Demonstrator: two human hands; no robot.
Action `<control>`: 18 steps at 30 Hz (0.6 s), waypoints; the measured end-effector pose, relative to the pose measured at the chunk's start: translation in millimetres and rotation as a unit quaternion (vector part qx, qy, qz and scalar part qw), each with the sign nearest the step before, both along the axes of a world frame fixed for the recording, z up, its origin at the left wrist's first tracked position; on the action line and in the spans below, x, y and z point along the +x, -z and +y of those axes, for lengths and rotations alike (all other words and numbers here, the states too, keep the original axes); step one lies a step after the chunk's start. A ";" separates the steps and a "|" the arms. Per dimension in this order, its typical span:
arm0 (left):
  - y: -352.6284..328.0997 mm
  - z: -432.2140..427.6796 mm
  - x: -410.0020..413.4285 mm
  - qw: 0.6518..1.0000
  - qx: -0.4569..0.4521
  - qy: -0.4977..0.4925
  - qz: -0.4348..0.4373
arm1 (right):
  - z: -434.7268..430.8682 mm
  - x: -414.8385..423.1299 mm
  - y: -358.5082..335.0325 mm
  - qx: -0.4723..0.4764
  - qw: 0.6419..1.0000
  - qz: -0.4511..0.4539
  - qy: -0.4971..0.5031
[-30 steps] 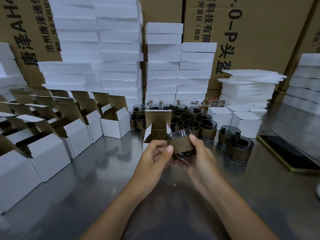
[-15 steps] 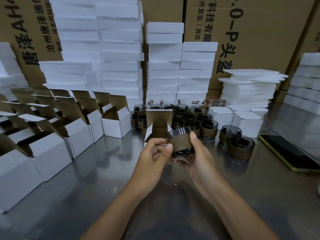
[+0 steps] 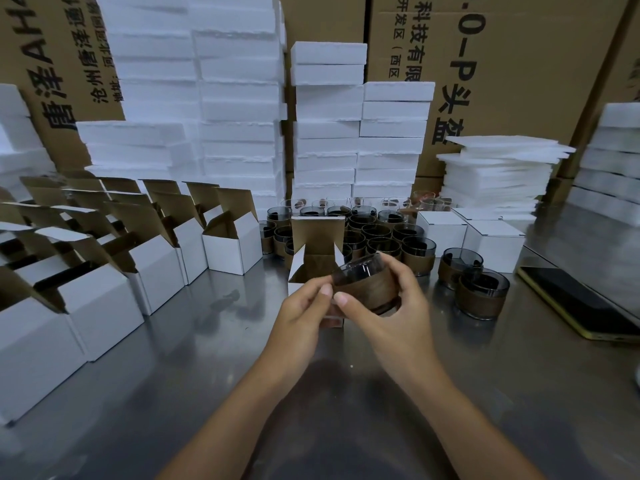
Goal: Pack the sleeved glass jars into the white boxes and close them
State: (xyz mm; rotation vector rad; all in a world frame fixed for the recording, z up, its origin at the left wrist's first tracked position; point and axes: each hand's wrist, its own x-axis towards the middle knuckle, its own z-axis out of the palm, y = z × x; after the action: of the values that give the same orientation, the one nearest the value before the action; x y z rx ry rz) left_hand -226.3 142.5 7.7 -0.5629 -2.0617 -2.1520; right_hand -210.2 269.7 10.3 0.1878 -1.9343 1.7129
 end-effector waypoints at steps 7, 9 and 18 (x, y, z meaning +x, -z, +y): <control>4.2 -0.8 -1.3 0.997 0.011 0.027 -0.067 | -2.6 2.0 0.7 0.062 0.997 0.038 0.034; 6.0 -1.3 -2.0 0.997 0.005 0.034 -0.068 | -2.9 1.9 0.6 0.067 0.996 0.046 0.041; 0.4 0.1 2.6 0.999 -0.001 0.051 -0.008 | 1.4 0.4 0.7 0.070 0.995 0.060 0.022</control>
State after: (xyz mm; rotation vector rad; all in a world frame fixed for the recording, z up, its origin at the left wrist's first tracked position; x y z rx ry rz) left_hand -223.7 142.6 7.3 -0.6669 -2.0872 -2.2152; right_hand -209.8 271.1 9.6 0.2904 -1.9554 1.5033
